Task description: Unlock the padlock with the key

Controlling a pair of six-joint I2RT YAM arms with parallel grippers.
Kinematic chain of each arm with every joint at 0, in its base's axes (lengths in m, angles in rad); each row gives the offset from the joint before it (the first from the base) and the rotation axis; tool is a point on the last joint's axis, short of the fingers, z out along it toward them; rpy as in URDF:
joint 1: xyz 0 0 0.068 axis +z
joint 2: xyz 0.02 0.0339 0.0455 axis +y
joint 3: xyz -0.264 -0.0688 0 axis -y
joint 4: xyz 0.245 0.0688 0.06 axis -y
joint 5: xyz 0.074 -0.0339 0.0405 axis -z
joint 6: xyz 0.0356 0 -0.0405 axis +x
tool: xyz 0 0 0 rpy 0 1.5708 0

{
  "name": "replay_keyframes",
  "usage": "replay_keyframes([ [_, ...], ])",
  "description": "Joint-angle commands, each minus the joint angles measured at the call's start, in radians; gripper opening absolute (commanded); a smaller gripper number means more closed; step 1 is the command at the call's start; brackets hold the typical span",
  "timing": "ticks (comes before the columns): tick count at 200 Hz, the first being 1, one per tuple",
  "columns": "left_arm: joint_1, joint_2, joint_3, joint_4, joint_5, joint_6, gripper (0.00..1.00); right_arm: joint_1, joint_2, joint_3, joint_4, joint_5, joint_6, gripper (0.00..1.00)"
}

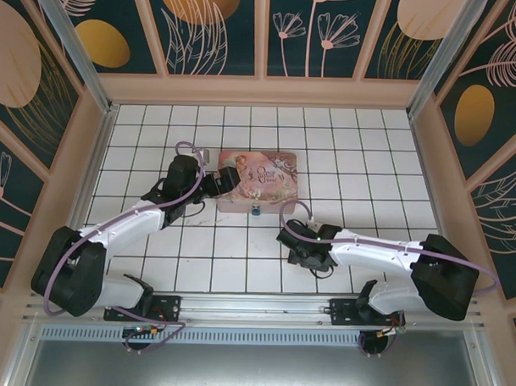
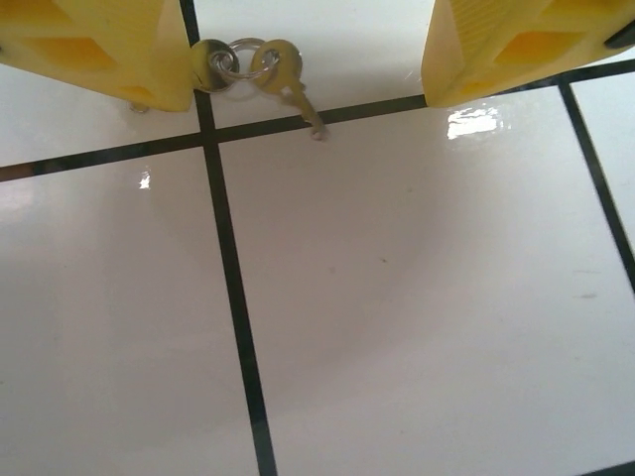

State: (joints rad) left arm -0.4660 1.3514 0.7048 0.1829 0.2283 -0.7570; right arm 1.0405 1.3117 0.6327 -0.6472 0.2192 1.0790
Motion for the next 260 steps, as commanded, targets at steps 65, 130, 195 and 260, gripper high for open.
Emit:
replay_keyframes([
  [65,-0.005,0.020,0.009,0.033,0.018,-0.003,0.99,-0.011,-0.012,0.012,-0.034,0.008,-0.034,0.68],
  [130,-0.005,0.024,0.006,0.032,0.018,0.000,0.99,-0.032,0.024,0.050,-0.054,0.015,-0.101,0.60],
  [195,-0.005,0.028,0.010,0.030,0.022,0.003,0.99,-0.063,0.050,0.016,-0.031,-0.011,-0.136,0.53],
  [260,-0.005,0.049,0.020,0.036,0.026,0.002,0.99,-0.061,0.039,-0.030,0.000,-0.076,-0.130,0.42],
])
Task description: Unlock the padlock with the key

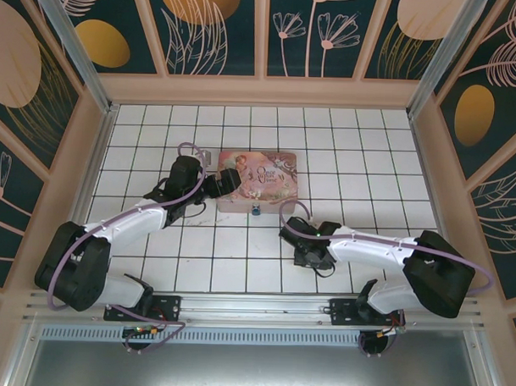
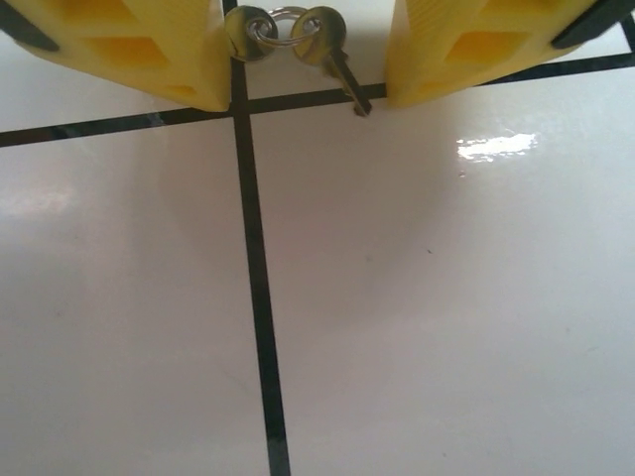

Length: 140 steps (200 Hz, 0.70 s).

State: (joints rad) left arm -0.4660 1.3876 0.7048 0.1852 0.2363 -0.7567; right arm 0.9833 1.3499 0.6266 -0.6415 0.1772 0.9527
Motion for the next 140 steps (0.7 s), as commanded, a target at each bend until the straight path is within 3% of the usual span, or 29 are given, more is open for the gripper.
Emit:
replay_keyframes([
  [1,-0.005,0.014,0.020,0.034,0.017,0.002,0.99,-0.003,0.001,-0.025,-0.004,-0.035,-0.004,0.42],
  [23,-0.005,0.017,0.017,0.035,0.017,0.000,0.99,0.000,0.019,-0.031,0.003,-0.044,-0.005,0.37],
  [120,-0.005,0.021,0.014,0.036,0.016,0.001,0.99,0.005,0.042,-0.036,0.011,-0.042,-0.009,0.33],
  [140,-0.005,0.021,0.015,0.035,0.017,0.000,0.98,0.007,0.033,-0.043,0.009,-0.046,-0.005,0.27],
])
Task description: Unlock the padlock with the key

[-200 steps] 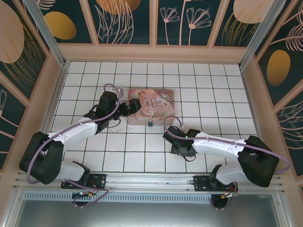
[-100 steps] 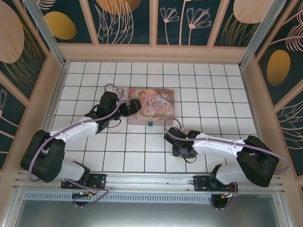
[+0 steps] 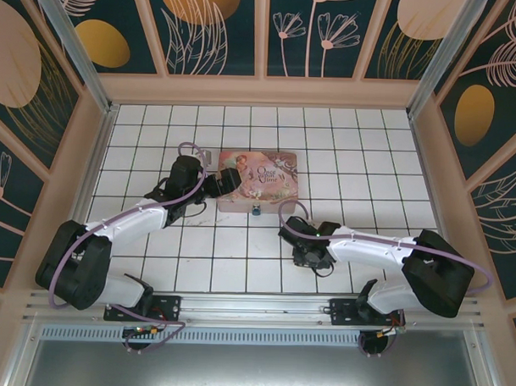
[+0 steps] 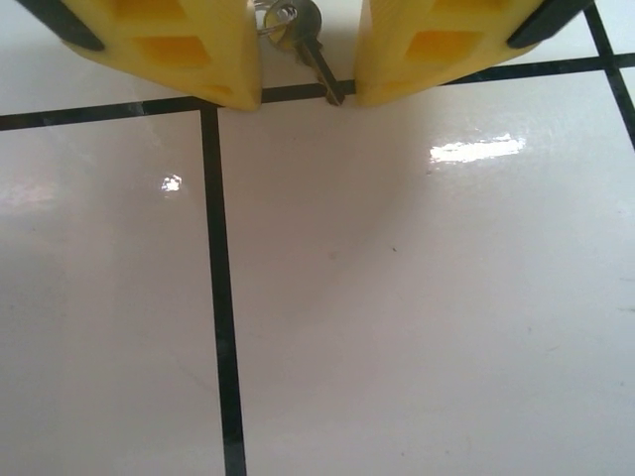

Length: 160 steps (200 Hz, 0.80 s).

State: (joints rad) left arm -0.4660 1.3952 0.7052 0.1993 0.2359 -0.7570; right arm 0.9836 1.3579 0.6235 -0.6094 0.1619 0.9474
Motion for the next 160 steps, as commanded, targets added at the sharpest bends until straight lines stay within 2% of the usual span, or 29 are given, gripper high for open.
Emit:
replay_keyframes([
  [1,-0.005,0.013,0.015,0.021,0.016,0.001,0.99,0.007,0.024,-0.040,-0.023,-0.031,0.001,0.27],
  [26,-0.005,0.014,0.016,0.023,0.017,-0.001,0.99,0.006,0.011,-0.054,-0.014,-0.036,0.008,0.16],
  [51,-0.005,0.016,0.014,0.025,0.019,-0.002,0.99,0.004,0.006,-0.058,0.003,-0.041,0.007,0.00],
  [160,-0.005,0.003,0.007,0.011,0.016,0.001,0.99,-0.003,-0.017,0.105,0.045,0.022,0.017,0.00],
])
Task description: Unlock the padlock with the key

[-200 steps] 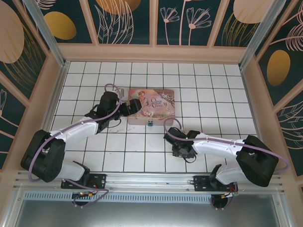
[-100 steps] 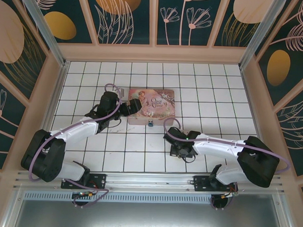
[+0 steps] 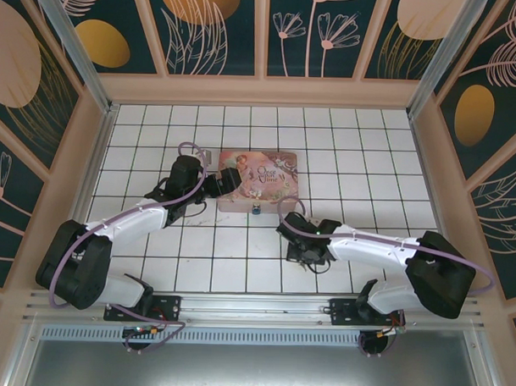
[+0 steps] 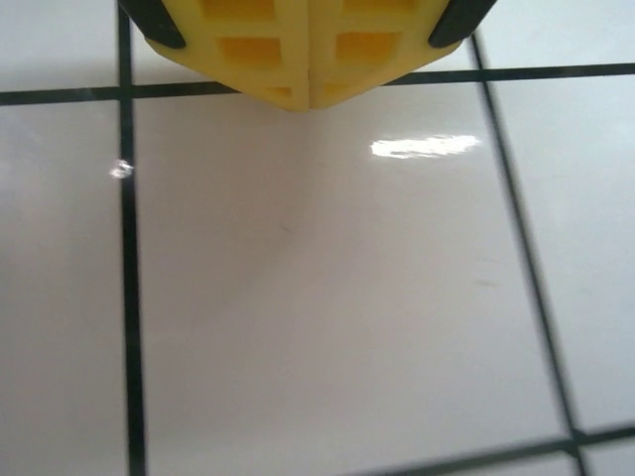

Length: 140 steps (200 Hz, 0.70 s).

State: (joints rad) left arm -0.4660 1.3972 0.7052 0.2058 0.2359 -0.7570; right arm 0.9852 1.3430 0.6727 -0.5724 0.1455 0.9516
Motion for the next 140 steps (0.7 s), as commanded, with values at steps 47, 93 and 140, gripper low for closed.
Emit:
replay_keyframes([
  [47,-0.005,-0.002,0.005,0.002,0.036,-0.011,0.99,-0.005,-0.021,0.091,0.027,0.058,0.021,0.00],
  [93,-0.005,-0.010,-0.002,0.032,0.100,-0.076,0.99,-0.003,-0.060,0.122,0.033,0.072,0.029,0.00],
  [140,-0.005,-0.020,0.001,0.050,0.143,-0.129,0.99,-0.004,-0.079,0.198,0.026,0.087,0.006,0.00],
])
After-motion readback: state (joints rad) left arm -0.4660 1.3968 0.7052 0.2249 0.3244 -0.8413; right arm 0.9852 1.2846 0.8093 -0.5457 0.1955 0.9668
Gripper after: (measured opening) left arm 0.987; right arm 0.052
